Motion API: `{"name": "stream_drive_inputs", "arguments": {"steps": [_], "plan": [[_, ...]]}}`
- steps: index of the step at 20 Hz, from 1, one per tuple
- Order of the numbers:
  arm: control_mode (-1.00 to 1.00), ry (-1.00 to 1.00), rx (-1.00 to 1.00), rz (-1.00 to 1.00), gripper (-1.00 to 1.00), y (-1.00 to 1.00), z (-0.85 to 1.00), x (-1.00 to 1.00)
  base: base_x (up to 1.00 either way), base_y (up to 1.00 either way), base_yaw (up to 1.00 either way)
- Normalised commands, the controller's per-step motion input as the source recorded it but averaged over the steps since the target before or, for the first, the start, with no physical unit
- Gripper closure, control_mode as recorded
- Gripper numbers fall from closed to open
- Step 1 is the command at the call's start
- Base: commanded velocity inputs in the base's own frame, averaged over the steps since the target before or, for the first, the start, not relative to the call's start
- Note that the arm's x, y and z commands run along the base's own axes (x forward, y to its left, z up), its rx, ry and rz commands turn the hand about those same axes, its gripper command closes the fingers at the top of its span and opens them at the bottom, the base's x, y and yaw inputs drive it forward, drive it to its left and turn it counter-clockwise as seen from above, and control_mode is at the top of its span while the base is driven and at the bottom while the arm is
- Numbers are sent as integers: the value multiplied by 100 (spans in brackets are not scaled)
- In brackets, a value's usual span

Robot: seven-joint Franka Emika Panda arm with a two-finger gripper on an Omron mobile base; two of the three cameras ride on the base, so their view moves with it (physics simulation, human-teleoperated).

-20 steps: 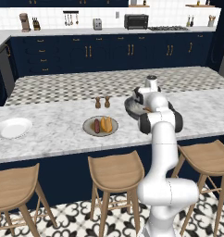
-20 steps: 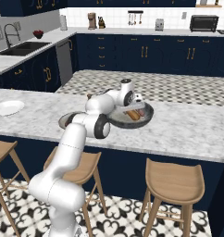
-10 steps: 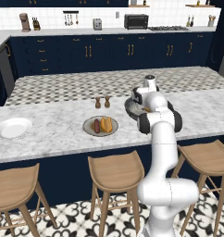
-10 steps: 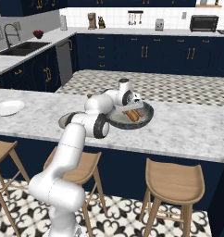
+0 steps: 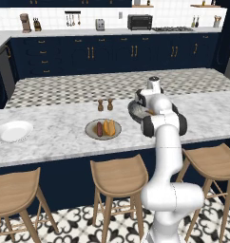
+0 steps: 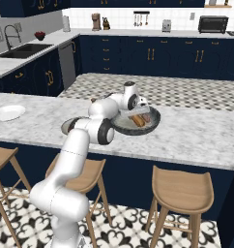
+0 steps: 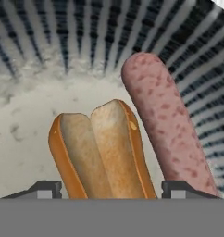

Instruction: Place one bun and one sausage from the bowl on each plate.

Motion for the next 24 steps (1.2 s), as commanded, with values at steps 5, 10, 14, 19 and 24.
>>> {"name": "stream_drive_inputs", "arguments": {"steps": [5, 10, 14, 19, 24], "plan": [[-100, 0, -5, -3, 100, 16, 66, -15, 0, 0, 0], [-100, 2, -5, -14, 100, 47, 74, -24, 0, 0, 0], [-100, 1, 0, -26, 100, 34, 32, -77, 0, 0, 0], [-100, 0, 0, -28, 100, 26, 22, -55, 0, 0, 0], [-100, -3, 5, -34, 100, 23, 3, -37, 0, 0, 0]]}}
